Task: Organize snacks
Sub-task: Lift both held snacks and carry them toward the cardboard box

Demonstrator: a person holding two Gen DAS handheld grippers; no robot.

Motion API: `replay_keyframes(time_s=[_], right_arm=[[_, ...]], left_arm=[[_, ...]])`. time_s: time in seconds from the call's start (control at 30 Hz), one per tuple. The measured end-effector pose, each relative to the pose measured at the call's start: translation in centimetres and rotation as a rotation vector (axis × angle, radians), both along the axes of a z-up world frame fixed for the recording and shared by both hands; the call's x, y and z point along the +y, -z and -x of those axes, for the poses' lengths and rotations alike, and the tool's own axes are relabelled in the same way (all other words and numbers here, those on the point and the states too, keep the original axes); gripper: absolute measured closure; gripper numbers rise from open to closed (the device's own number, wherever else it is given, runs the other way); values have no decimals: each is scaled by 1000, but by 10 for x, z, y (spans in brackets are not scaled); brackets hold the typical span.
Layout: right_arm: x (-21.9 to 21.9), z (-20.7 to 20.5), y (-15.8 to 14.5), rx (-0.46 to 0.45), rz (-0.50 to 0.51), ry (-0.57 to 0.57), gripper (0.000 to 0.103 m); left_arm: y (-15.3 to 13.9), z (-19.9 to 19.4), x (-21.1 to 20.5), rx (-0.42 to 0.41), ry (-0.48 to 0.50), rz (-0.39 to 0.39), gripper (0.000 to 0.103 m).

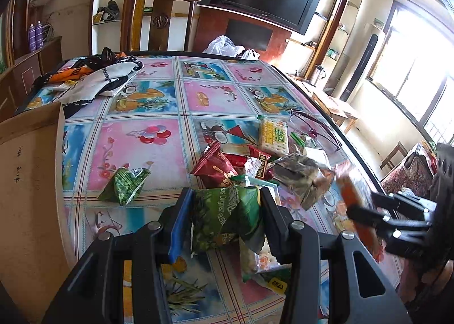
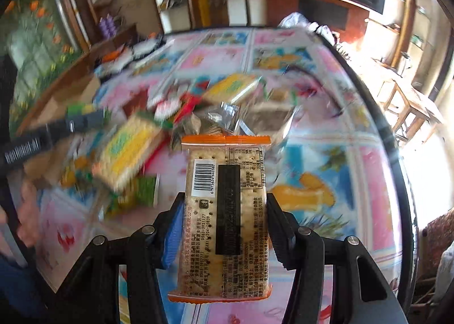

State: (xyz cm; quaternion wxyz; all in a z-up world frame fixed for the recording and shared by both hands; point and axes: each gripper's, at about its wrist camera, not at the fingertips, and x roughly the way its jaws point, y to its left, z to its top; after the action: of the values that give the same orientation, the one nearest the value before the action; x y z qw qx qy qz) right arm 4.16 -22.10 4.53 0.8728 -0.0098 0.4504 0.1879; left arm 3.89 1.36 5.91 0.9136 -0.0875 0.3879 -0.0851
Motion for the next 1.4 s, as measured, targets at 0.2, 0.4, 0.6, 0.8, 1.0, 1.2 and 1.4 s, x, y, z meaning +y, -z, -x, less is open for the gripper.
replay_keyframes(time_s=[0.2,0.4,0.6,0.8,1.0,1.2,1.4], right_arm=[[47,-35,-18,-48,-84,-32,46],[80,-54,6,-26,-186,-84,46],[82,-47,15,-37,-181,-135,46],[83,-39,7,-63,-228,-166,46],[90,-32,3,-66,-255,-189,46],[104,-21,6,-76,-250,-241,46],[111,-17,6,-78,-253,-259,46]], left_arm=[[6,-5,12,12,-45,7,57],[6,-4,21,-5,-105,-47,57],[3,-1,25,-20,-129,-58,57],[1,-1,36,-17,-156,-29,57],[-5,3,49,-37,-182,-9,57],[-6,7,71,-36,-224,24,56],[-13,11,94,-51,-272,30,56]])
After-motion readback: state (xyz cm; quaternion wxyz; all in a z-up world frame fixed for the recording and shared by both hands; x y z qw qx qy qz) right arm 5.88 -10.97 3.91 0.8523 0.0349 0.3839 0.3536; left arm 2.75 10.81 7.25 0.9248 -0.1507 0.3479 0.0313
